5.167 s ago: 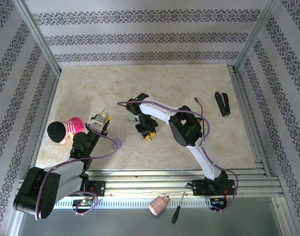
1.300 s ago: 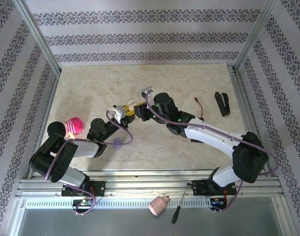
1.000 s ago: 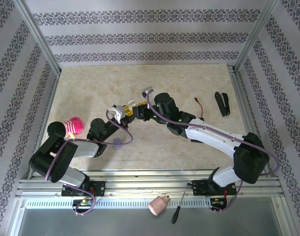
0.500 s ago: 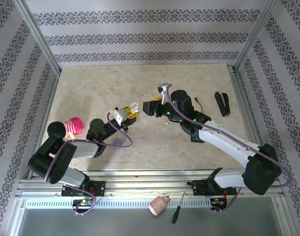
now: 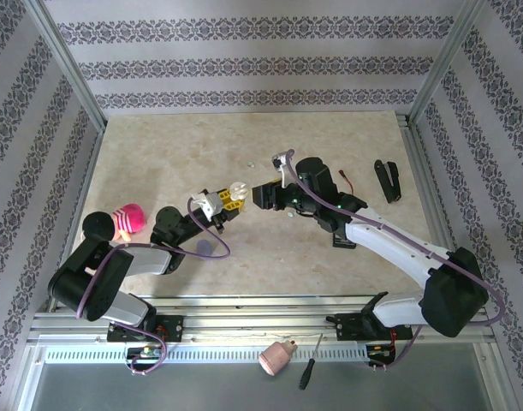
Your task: Insert the wireless bluetooth earbuds into the charging case
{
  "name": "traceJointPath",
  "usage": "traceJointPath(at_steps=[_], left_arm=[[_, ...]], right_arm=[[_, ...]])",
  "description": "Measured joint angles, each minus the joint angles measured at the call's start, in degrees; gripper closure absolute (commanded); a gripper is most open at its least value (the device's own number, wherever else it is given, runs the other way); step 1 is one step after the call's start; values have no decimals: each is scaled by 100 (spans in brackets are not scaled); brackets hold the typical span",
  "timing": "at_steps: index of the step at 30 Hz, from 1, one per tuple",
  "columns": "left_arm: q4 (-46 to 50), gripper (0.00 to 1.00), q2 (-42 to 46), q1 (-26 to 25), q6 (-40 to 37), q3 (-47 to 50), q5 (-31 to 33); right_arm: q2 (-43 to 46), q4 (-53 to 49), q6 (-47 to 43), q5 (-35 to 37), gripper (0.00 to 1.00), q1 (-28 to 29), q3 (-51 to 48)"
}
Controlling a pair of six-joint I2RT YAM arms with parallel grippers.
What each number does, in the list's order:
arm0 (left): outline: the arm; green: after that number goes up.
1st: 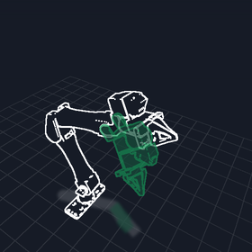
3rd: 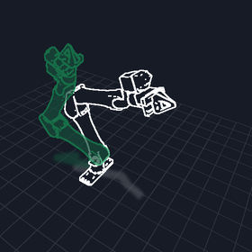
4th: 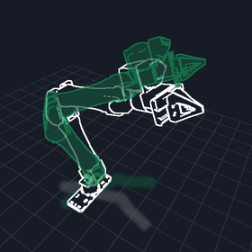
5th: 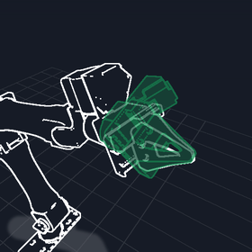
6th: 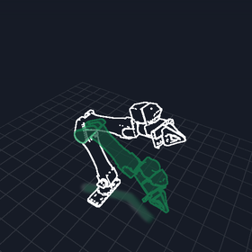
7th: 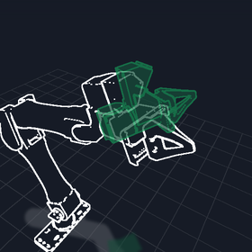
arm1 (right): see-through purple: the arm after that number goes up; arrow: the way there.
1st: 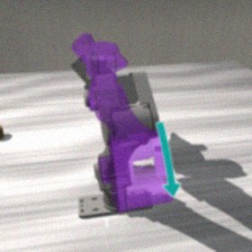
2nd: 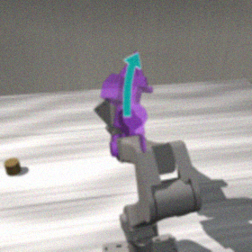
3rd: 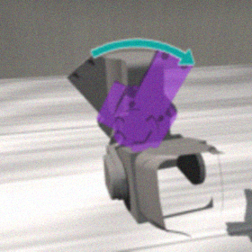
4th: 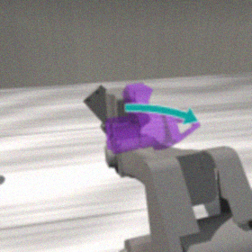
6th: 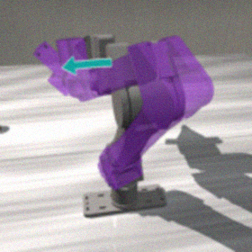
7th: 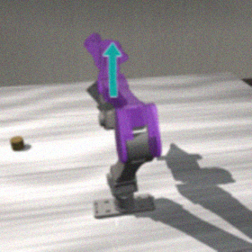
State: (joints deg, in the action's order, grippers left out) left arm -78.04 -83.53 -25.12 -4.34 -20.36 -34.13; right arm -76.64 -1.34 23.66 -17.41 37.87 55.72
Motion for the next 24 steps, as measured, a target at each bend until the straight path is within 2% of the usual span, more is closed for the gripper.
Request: traceJointPath(at_steps=[24], left_arm=[[-4,100,-118,0,2,-20,9]], right_arm=[[-433,-107,-140,-227,39,328,332]])
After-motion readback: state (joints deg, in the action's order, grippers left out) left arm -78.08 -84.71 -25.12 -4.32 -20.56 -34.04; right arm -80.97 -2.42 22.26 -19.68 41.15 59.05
